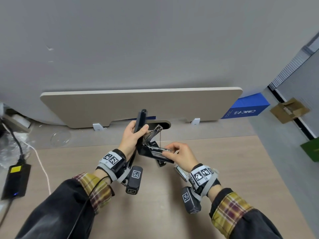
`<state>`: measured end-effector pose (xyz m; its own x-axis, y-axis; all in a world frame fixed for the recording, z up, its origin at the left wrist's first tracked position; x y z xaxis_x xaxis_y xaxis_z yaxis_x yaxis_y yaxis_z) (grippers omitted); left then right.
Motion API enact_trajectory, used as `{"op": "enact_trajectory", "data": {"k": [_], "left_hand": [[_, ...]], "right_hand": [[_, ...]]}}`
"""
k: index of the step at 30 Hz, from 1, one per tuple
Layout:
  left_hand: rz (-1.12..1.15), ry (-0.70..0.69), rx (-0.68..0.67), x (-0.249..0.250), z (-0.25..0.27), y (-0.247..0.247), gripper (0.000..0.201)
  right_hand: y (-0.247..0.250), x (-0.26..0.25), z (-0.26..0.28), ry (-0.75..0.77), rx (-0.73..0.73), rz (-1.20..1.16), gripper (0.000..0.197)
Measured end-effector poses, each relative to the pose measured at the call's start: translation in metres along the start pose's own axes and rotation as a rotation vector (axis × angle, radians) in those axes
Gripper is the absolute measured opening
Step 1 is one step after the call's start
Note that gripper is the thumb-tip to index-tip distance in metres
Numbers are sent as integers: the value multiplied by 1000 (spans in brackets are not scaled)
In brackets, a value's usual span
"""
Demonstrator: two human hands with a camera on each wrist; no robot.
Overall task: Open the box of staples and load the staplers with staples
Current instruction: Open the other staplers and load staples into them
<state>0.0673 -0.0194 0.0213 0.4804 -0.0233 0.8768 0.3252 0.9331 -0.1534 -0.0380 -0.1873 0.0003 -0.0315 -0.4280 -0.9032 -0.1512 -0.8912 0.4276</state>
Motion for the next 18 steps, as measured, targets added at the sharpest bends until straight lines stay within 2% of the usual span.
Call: {"op": "enact_trajectory", "data": {"k": [3, 7, 10, 13, 16, 17, 18], "left_hand": [[139, 73, 76, -12, -3, 5, 19], [296, 187, 206, -37, -10, 11, 55], [468, 240, 266, -39, -7, 10, 46], [523, 316, 327, -43, -5, 9, 54], [495, 352, 273, -53, -9, 10, 59], [480, 369, 234, -55, -9, 7, 55], [450, 368, 211, -55, -6, 5, 42]], "right_hand": [[3, 6, 4, 0, 14, 69, 10], [9, 11, 8, 52, 80, 183, 9], [9, 12, 14, 77, 121, 189, 11], [7, 14, 19, 66, 128, 197, 12], [7, 19, 19, 51, 78, 232, 11], [9, 23, 19, 40, 61, 244, 11], [10, 27, 20, 25, 44, 257, 11]]}}
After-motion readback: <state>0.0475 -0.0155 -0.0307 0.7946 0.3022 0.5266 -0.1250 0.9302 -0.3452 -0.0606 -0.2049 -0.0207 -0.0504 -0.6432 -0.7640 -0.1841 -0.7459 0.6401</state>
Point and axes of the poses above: each hand's wrist, its own z-axis away from the middle knuckle, its own y-axis out of the back of the hand, x = y × z, the point moved 7 cm from there along -z, towards the middle knuckle, and after that the axes turned 15 degrees about y, right-handed, at the moved point
